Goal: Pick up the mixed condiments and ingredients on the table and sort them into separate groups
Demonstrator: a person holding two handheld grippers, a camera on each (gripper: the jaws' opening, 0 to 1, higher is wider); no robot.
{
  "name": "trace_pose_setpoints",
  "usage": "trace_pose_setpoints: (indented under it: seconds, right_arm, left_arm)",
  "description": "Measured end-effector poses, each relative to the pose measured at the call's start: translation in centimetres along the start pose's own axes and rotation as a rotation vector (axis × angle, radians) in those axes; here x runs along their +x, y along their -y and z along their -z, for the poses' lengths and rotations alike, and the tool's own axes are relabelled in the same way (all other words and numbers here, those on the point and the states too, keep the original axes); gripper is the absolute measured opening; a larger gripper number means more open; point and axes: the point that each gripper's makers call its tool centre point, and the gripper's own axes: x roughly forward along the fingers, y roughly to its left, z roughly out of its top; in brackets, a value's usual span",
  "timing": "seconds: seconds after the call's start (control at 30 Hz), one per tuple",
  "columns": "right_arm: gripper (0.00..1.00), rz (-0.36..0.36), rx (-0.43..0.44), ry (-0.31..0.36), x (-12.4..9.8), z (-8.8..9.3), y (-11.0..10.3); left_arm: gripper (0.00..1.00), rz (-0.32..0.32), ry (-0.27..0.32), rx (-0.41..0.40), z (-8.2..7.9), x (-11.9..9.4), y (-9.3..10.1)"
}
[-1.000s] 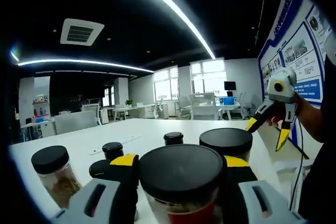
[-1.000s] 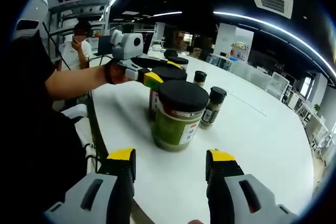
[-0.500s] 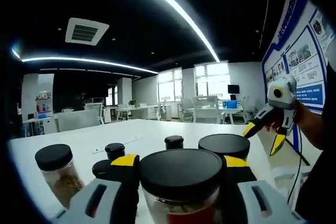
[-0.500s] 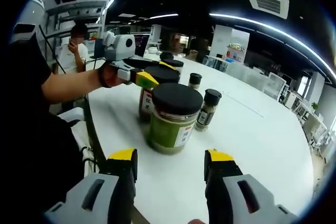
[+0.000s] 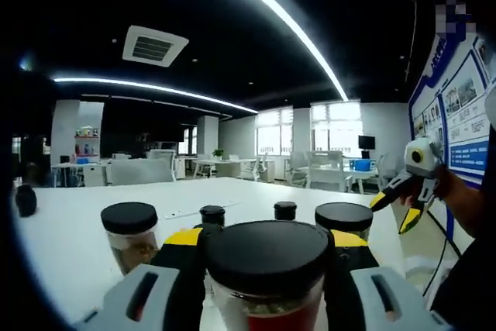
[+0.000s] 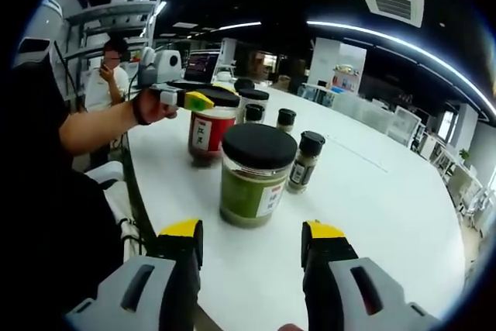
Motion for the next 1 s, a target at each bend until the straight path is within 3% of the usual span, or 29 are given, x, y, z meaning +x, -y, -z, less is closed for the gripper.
trace_pose_setpoints:
  seconds: [0.13,0.5,0.77,1.0]
  right_arm:
    - [0.51,0.004,0.009,0.001,0.0,0.2,0.1]
    - [0.51,0.003,0.017,-0.002,0.1,0.4,0.4]
    - [0.51,-0.013,0.012,-0.015,0.7,0.6,0.0]
    - [0.51,0.006,0.008,-0.017,0.6,0.7,0.5]
  left_arm:
    - [0.60,-0.149,0.003,0.011,0.1,-1.8,-4.7]
    - [0.60,-0.459,0.061,0.010,-1.1,-4.4,-14.0]
    - [0.60,-0.551,0.076,-0.013,-1.2,-4.2,-17.1]
    - [0.60,-0.593,0.054,0.069,-0.8,-3.6,-19.0]
